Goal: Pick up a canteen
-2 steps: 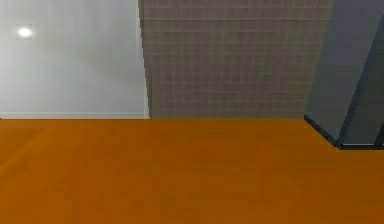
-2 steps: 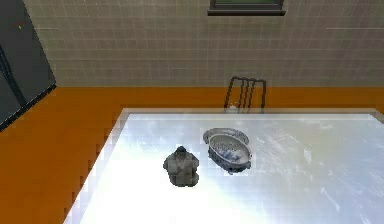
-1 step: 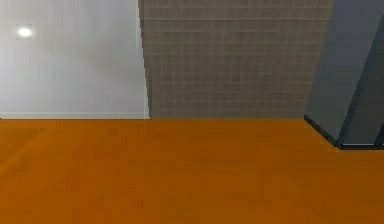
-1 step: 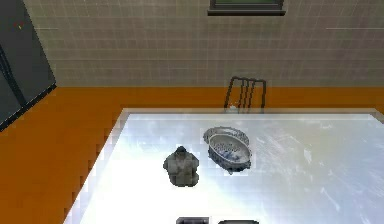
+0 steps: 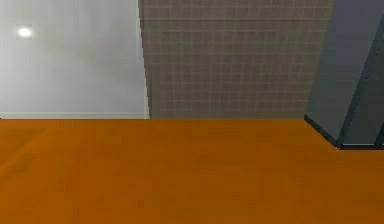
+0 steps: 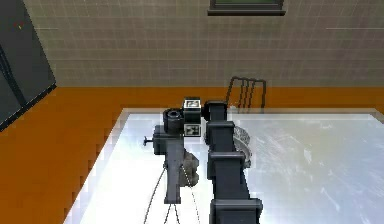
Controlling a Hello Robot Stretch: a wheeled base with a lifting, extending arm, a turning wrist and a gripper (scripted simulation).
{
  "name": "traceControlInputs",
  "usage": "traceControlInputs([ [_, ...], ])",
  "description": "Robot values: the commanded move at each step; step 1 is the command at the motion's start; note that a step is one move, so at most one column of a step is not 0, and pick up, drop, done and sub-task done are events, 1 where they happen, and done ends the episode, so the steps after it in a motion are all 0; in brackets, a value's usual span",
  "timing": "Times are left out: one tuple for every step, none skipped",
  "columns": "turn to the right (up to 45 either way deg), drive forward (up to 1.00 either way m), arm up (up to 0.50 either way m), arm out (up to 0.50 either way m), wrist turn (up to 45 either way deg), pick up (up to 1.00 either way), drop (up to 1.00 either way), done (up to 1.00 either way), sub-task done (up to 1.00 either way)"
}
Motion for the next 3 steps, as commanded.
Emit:
traceControlInputs([
  [0.0,0.0,0.0,0.0,45.0,0.0,0.0,0.0,0.0],
  [0.0,0.0,0.0,0.0,45.0,0.0,0.0,0.0,0.0],
  [0.0,0.0,0.0,0.0,45.0,0.0,0.0,0.0,0.0],
])
